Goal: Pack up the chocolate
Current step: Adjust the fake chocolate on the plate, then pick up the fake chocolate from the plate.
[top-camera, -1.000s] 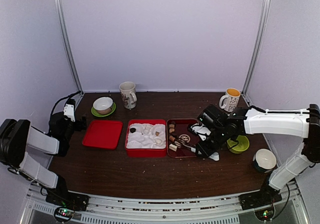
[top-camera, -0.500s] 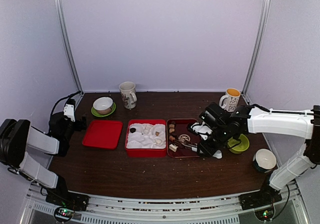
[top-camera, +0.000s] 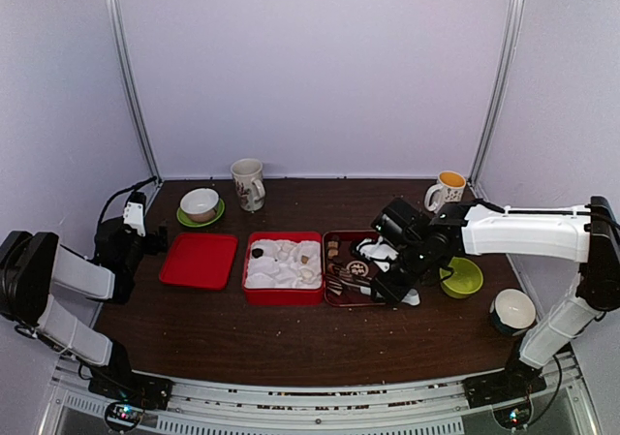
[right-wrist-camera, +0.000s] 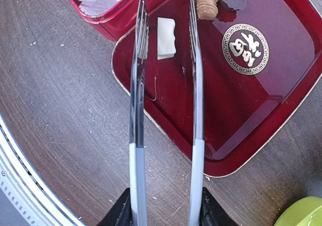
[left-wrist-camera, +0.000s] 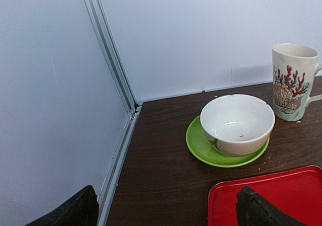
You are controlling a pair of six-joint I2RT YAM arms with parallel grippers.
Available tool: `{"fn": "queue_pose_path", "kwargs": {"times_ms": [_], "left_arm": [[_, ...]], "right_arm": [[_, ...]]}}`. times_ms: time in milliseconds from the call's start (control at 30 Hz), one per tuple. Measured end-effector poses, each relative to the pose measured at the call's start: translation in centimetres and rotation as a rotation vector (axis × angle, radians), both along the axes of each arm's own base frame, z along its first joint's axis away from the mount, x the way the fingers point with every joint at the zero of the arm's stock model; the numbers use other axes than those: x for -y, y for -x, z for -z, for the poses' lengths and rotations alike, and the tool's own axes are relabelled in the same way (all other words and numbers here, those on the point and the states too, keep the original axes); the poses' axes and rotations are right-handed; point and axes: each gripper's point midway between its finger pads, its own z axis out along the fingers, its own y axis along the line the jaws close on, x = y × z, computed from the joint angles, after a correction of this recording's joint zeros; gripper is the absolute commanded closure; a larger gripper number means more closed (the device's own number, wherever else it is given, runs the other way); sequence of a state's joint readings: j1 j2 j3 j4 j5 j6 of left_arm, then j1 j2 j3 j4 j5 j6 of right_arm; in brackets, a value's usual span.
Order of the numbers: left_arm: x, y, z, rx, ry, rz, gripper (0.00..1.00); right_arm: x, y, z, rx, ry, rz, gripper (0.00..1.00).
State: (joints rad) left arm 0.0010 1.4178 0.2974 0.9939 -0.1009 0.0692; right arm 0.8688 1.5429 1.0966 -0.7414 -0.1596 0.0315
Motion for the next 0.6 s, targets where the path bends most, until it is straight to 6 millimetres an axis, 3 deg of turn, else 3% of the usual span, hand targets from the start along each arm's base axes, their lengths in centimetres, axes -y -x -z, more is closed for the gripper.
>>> {"fn": "queue_pose_path", "kwargs": {"times_ms": [600], "left_arm": [[0.0,0.0,0.0,0.000,0.000,0.000,0.02]], "right_arm": [[0.3,0.1,1.5,-0.030,0.030,0.025,0.67]]}}
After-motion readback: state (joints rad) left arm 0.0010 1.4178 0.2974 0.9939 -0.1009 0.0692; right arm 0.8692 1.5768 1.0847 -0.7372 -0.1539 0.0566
